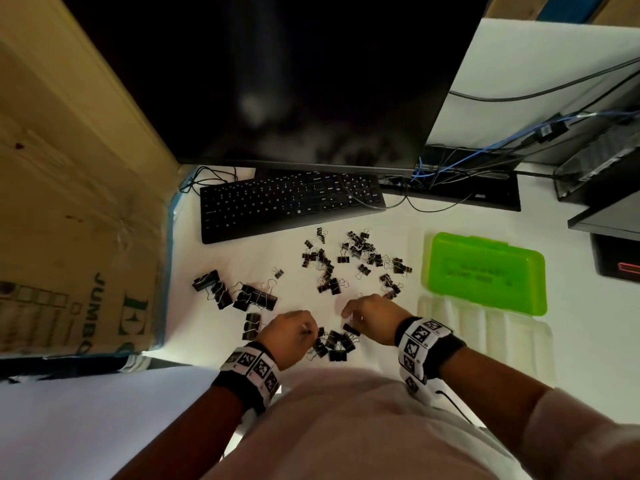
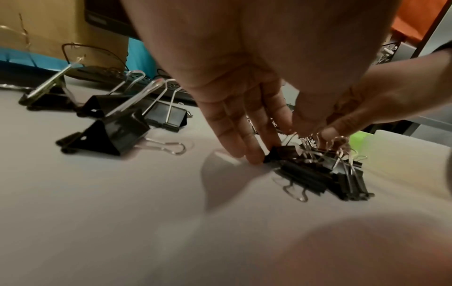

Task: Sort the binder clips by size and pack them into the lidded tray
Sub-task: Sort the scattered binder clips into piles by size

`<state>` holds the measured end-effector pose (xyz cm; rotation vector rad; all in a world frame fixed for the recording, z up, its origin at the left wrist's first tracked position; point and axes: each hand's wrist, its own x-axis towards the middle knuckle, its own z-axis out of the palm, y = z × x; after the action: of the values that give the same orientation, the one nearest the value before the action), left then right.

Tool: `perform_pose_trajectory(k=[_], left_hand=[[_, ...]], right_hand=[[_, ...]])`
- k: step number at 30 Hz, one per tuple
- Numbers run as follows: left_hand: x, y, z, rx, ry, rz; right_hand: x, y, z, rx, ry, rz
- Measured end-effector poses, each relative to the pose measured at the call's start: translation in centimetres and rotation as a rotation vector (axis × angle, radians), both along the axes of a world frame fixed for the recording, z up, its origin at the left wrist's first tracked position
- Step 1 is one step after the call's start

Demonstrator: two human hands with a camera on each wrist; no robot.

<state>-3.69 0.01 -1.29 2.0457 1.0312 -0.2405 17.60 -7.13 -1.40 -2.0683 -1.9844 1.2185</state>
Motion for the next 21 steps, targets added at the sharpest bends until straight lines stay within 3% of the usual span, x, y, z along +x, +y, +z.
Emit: perform_pose_trajectory(k=[5, 9, 11, 14, 18, 21], left_hand=[[-0.4, -0.2, 0.1, 0.020, -0.042, 0.019], [2.7, 1.7, 1.2, 0.143, -0.130, 0.052], [5.1, 2.5, 1.1, 0.201, -0.123, -0.011], [7.8, 3.3, 0.2, 0.303, -0.035, -0.194], [8.8, 3.7, -0.5, 0.291, 0.005, -0.249], [8.8, 3.4, -0.4, 0.247, -0.050, -0.257]], right_hand=[[-0.3, 0.5, 0.0, 0.005, 0.054, 0.036], [1.9, 2.2, 0.7, 0.237, -0.071, -0.055], [3.2, 3.3, 1.0, 0.297, -0.188, -0.095], [5.5, 4.1, 1.2, 0.249, -0.352, -0.209], [8.8, 3.3, 1.3, 0.116, -0.311, -0.476], [10.2, 2.6, 0.8, -0.022, -0.241, -0.394]])
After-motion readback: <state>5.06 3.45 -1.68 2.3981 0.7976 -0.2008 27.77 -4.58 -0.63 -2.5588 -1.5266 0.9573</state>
